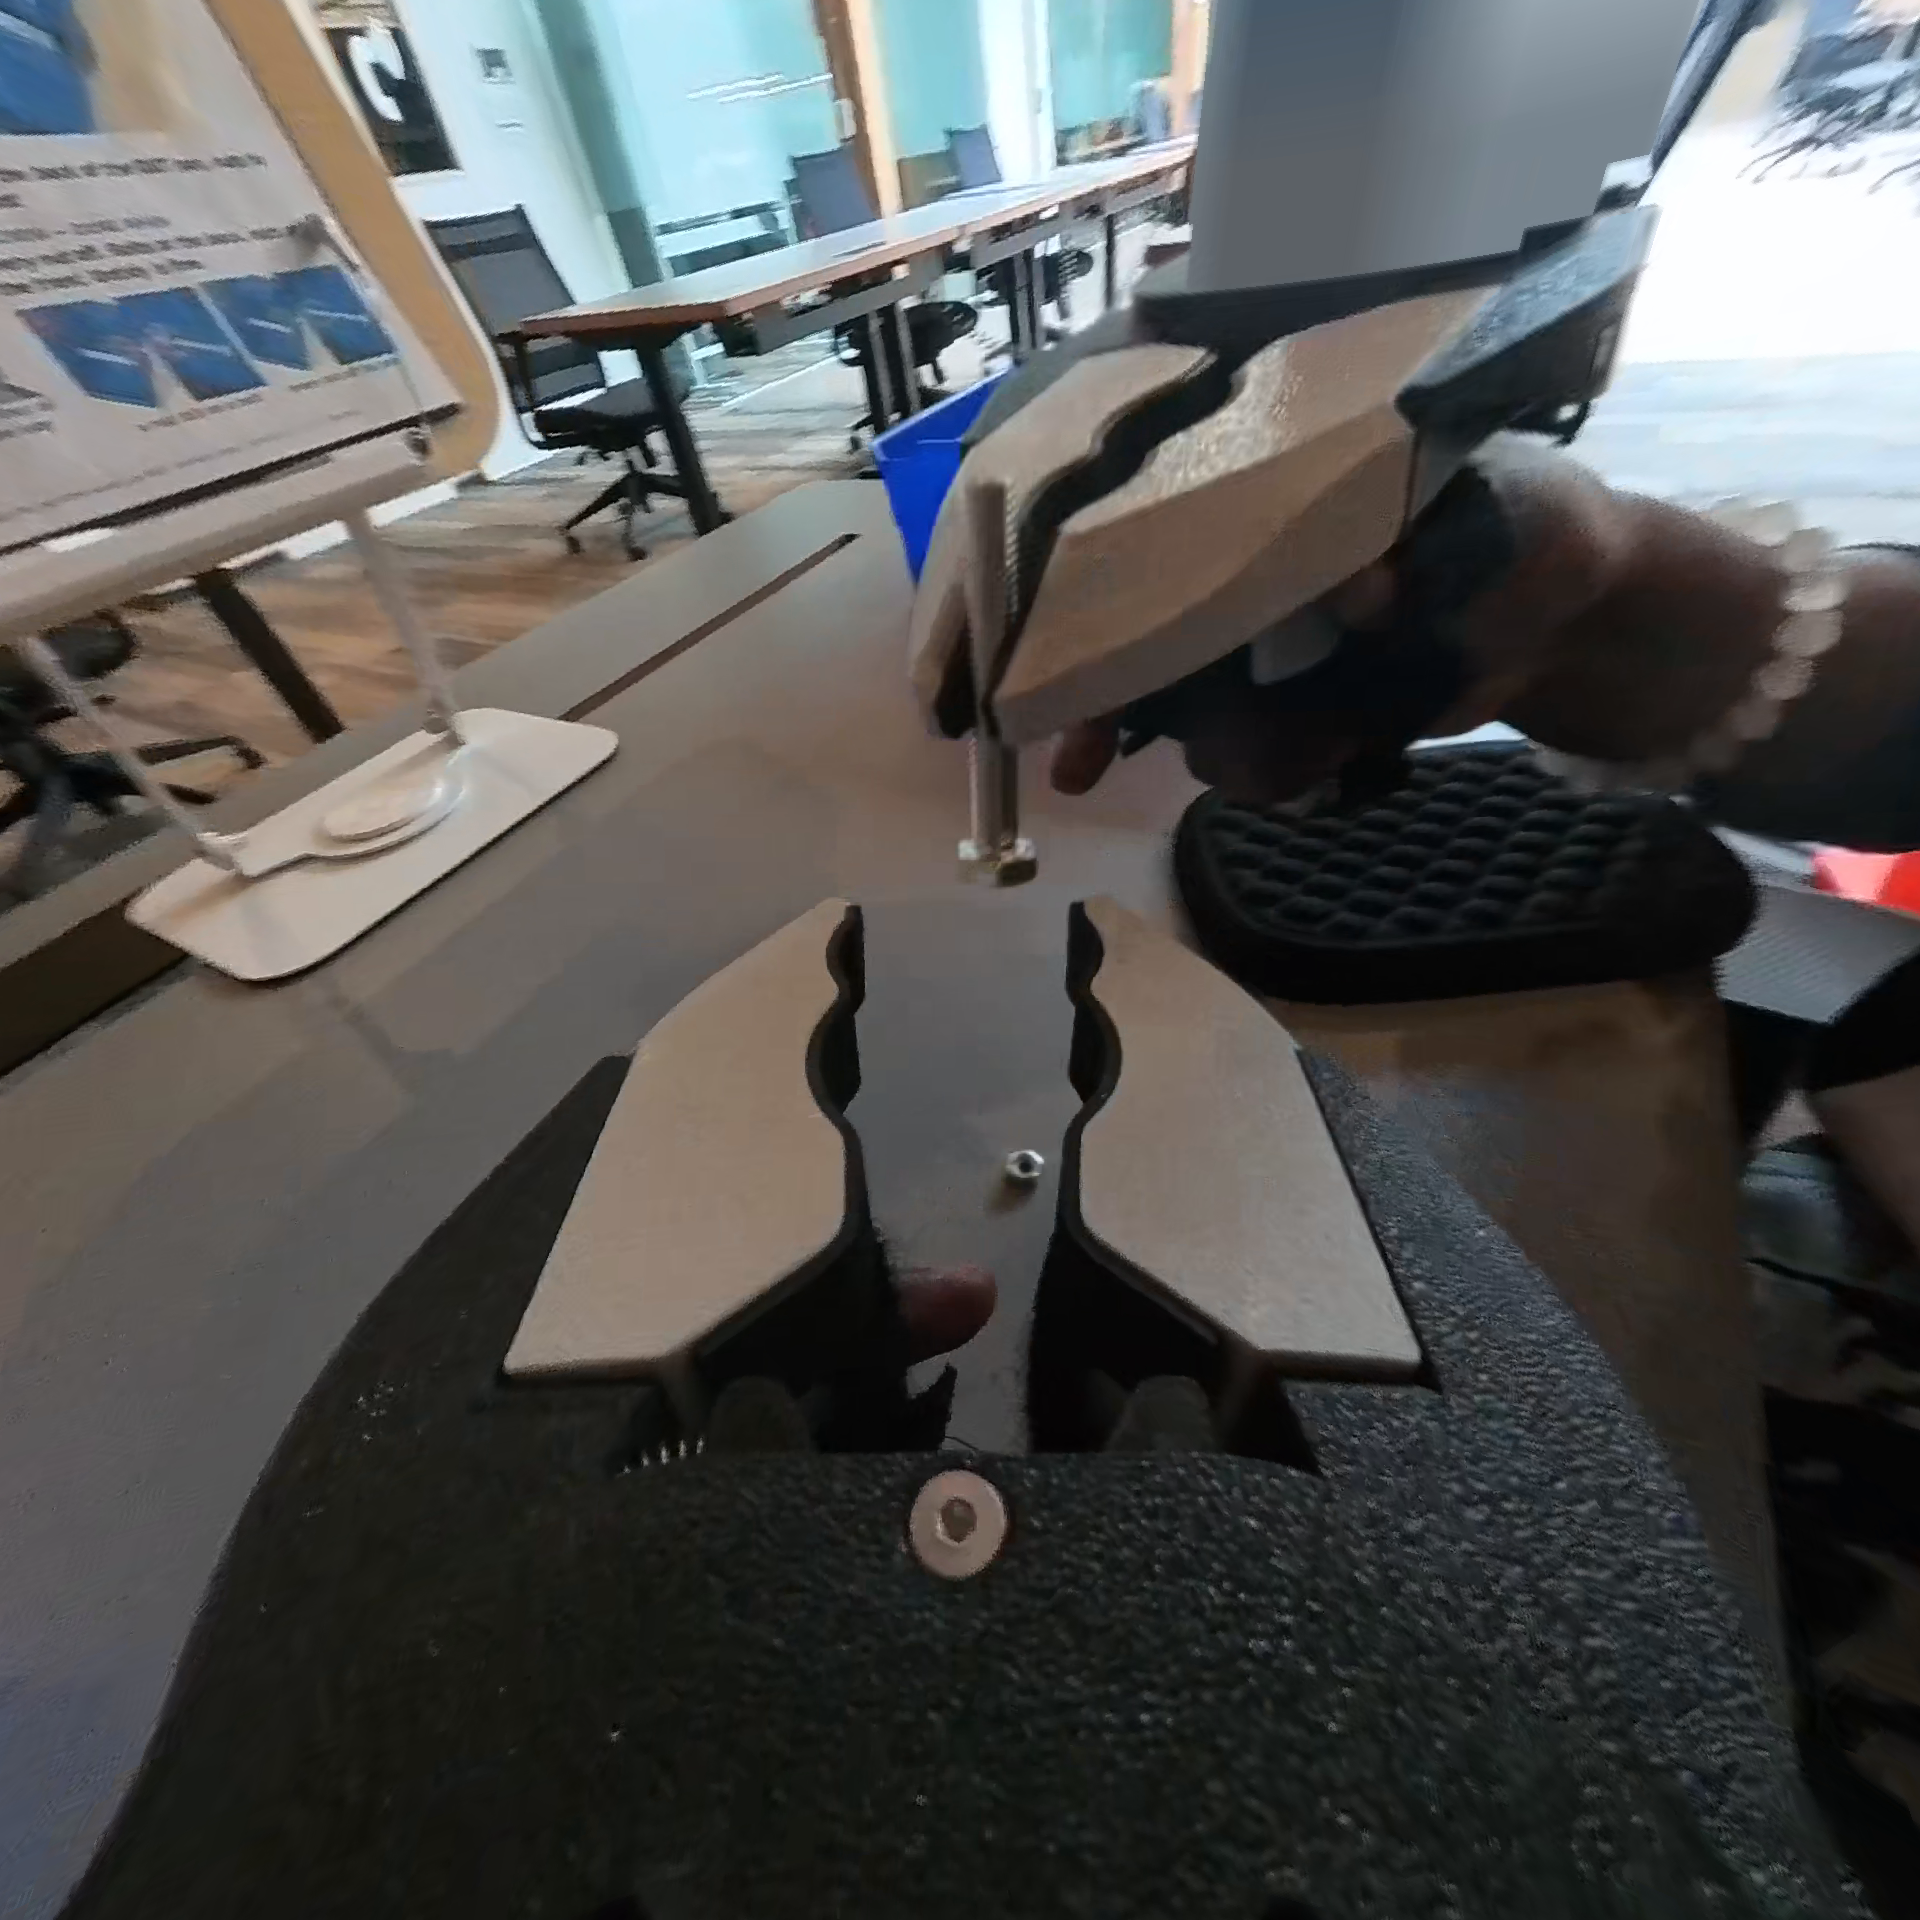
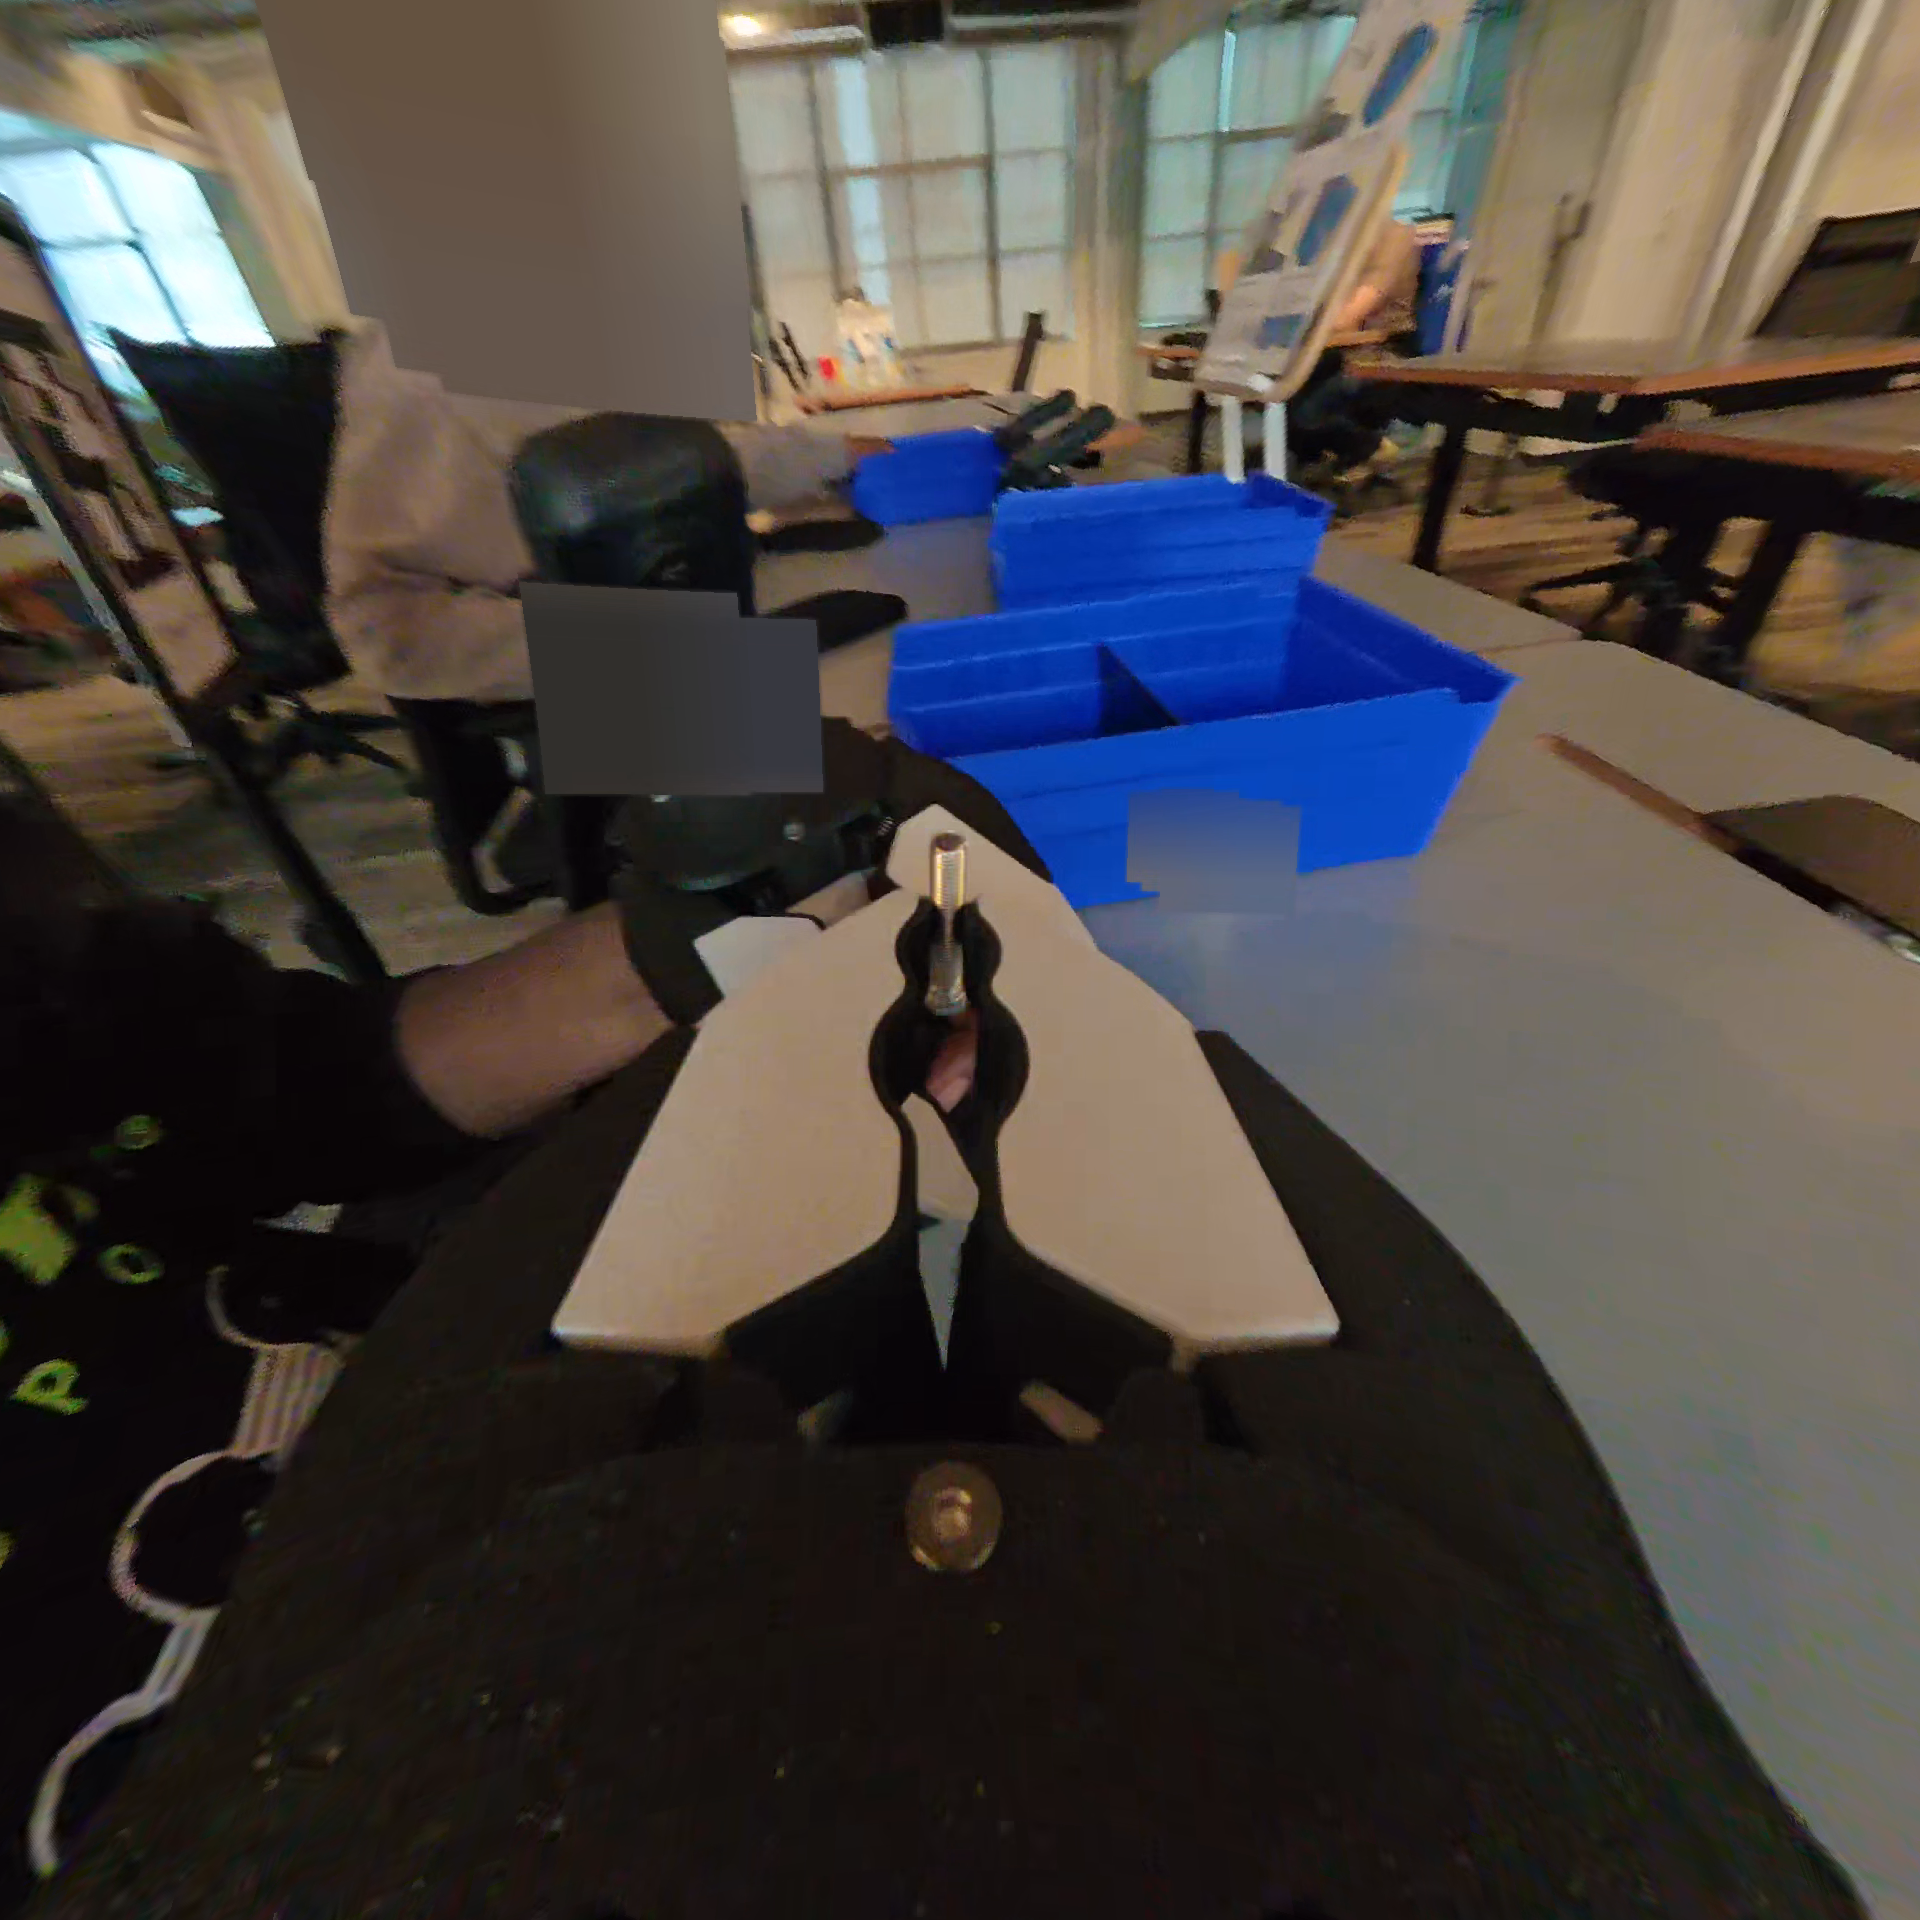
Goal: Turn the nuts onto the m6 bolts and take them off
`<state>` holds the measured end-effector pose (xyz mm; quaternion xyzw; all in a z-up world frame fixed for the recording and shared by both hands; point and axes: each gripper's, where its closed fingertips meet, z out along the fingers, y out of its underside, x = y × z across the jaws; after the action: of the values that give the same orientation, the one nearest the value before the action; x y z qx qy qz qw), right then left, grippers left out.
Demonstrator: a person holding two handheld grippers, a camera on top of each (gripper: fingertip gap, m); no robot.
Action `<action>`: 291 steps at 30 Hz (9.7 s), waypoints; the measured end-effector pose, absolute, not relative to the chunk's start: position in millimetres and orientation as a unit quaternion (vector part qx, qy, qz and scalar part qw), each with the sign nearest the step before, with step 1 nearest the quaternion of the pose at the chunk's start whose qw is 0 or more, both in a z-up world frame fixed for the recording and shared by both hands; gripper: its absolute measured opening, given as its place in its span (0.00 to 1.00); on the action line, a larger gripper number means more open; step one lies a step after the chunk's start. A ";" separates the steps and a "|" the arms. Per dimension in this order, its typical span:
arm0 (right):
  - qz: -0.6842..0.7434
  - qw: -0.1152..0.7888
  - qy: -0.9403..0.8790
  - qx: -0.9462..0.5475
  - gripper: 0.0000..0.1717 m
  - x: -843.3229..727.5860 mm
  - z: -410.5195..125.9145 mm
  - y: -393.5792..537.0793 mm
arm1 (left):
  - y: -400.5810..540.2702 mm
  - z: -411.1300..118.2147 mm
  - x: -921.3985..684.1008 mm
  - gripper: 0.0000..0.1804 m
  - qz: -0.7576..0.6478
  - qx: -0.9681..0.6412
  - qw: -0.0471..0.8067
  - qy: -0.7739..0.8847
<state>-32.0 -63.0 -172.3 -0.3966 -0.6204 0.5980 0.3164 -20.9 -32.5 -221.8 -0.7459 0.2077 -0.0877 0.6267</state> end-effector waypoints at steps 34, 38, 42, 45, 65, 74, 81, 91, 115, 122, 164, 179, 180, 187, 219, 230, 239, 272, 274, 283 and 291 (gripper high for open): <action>0.529 0.369 -0.639 -0.420 0.03 -49.3 -184.6 -65.5 | -27.4 -216.6 -35.9 0.02 -0.018 -0.738 0.651 0.180; 0.532 0.366 -0.640 -0.415 0.03 -48.7 -184.1 -66.3 | -28.2 -216.0 -33.9 0.02 -0.030 -0.734 0.654 0.180; 0.523 0.376 -0.644 -0.413 0.07 -49.3 -184.6 -64.6 | -28.9 -217.3 -32.4 0.01 -0.037 -0.734 0.652 0.185; 0.525 0.376 -0.641 -0.414 0.14 -47.6 -182.1 -61.0 | -30.3 -217.2 -31.0 0.01 -0.042 -0.731 0.654 0.188; 0.134 0.056 -0.955 -0.259 0.15 -9.5 -339.0 -18.1 | -62.0 -240.2 -37.3 0.02 -0.130 -0.680 0.674 0.259; 0.122 0.022 -0.963 -0.241 0.11 -14.6 -346.0 -21.2 | -62.4 -242.5 -35.6 0.02 -0.135 -0.682 0.670 0.262; 0.128 0.022 -0.968 -0.215 0.06 -9.7 -340.7 -20.5 | -63.6 -243.4 -31.4 0.02 -0.144 -0.680 0.663 0.276; 0.186 0.099 -0.977 -0.013 0.05 21.4 -171.4 -62.3 | -82.8 -231.4 28.1 0.02 -0.368 -0.565 0.597 0.436; 0.085 -0.021 -0.977 0.193 0.06 7.3 -198.0 -101.9 | -90.8 -249.0 38.1 0.02 -0.420 -0.566 0.518 0.485; 0.089 -0.014 -0.979 0.184 0.06 6.6 -199.4 -99.2 | -89.0 -249.4 38.2 0.02 -0.417 -0.570 0.519 0.482; 0.060 0.054 -0.956 -0.282 0.06 -34.3 -198.1 -43.7 | -13.8 -248.5 -12.8 0.01 -0.195 -0.719 0.622 0.240; 0.230 0.097 -0.899 -0.360 0.22 -37.7 -189.1 -44.1 | -14.4 -246.1 -18.5 0.02 -0.211 -0.714 0.627 0.231; 0.255 0.106 -0.889 -0.365 0.22 -36.6 -187.6 -41.8 | -14.7 -245.0 -19.4 0.02 -0.216 -0.711 0.629 0.228; 0.365 0.236 -0.789 -0.433 0.11 -14.9 -217.6 34.6 | -16.0 -240.5 -27.9 0.02 -0.215 -0.704 0.640 0.221; 0.036 0.131 -0.557 -0.819 0.04 86.2 -340.0 337.5 | -18.5 -246.2 -21.1 0.02 -0.207 -0.700 0.633 0.259; 0.085 0.108 -0.557 -0.819 0.15 64.7 -337.0 335.9 | -17.0 -248.3 -21.2 0.02 -0.210 -0.704 0.627 0.257; 0.049 0.078 -0.560 -0.824 0.11 60.9 -348.6 342.8 | -17.3 -248.7 -20.5 0.02 -0.210 -0.705 0.626 0.259; 0.135 0.074 -0.988 0.025 0.06 -14.7 -187.3 -67.4 | -34.9 -253.6 1.0 0.01 -0.220 -0.674 0.613 0.349; 0.108 0.062 -0.991 0.044 0.06 -17.0 -190.8 -66.9 | -35.1 -252.6 0.3 0.01 -0.223 -0.673 0.614 0.346; 0.063 0.034 -0.995 0.073 0.06 -18.4 -198.0 -64.7 | -36.3 -251.0 0.5 0.01 -0.228 -0.671 0.615 0.346; 0.053 0.034 -0.995 0.080 0.06 -20.2 -201.4 -63.2 | -36.1 -251.7 0.8 0.01 -0.230 -0.672 0.613 0.345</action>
<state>-20.2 -63.2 -201.4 0.0797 -0.9948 0.0526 0.0344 0.8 -36.1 -251.7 -0.6722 0.3451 -0.2297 0.6134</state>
